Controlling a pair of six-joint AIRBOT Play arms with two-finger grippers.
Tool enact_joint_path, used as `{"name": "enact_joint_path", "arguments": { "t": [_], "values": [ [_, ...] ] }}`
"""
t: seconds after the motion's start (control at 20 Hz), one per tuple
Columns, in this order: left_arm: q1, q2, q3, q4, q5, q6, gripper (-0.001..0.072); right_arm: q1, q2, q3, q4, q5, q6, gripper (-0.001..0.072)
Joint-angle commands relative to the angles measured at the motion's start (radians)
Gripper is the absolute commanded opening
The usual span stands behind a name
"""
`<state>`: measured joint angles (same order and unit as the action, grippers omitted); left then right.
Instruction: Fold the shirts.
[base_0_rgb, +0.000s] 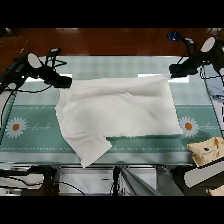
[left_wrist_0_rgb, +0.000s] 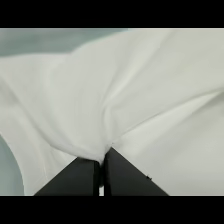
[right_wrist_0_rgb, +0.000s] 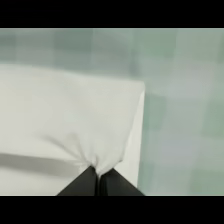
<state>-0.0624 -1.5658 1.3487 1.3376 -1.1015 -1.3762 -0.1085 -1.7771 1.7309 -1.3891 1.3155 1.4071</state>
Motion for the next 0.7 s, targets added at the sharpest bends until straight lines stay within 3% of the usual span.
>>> {"name": "enact_joint_path", "arguments": {
  "t": [0.0, 0.2, 0.4, 0.45, 0.5, 0.55, 0.6, 0.65],
  "values": [
    [-0.001, -0.002, -0.001, 0.054, -0.208, -0.043, 0.0024, -0.002, -0.006, -0.001, -0.011, 0.228, 0.012, 0.0024],
    [0.0, -0.044, 0.0, 0.047, -0.166, -0.044, 0.0025, -0.002, -0.037, -0.002, -0.028, 0.193, 0.011, 0.0024],
    [0.0, -0.106, 0.0, -0.053, -0.164, -0.042, 0.0037, -0.002, -0.086, -0.002, -0.007, 0.181, 0.022, 0.0034],
    [0.0, -0.116, 0.0, -0.063, -0.166, -0.041, 0.0119, -0.002, -0.092, -0.002, 0.003, 0.181, 0.022, 0.0118],
    [0.0, -0.119, 0.0, -0.062, -0.175, -0.039, 0.0288, -0.002, -0.093, -0.002, 0.003, 0.182, 0.02, 0.0251],
    [0.008, -0.116, 0.007, -0.057, -0.2, -0.038, 0.0427, -0.002, -0.087, 0.002, 0.003, 0.188, -0.003, 0.0304],
    [0.02, -0.108, 0.034, -0.045, -0.259, -0.022, 0.0471, -0.004, -0.077, 0.018, -0.005, 0.209, -0.026, 0.0305],
    [0.035, -0.091, 0.074, -0.004, -0.315, -0.012, 0.0471, -0.013, -0.049, 0.037, -0.002, 0.205, -0.035, 0.0305]
  ]
}}
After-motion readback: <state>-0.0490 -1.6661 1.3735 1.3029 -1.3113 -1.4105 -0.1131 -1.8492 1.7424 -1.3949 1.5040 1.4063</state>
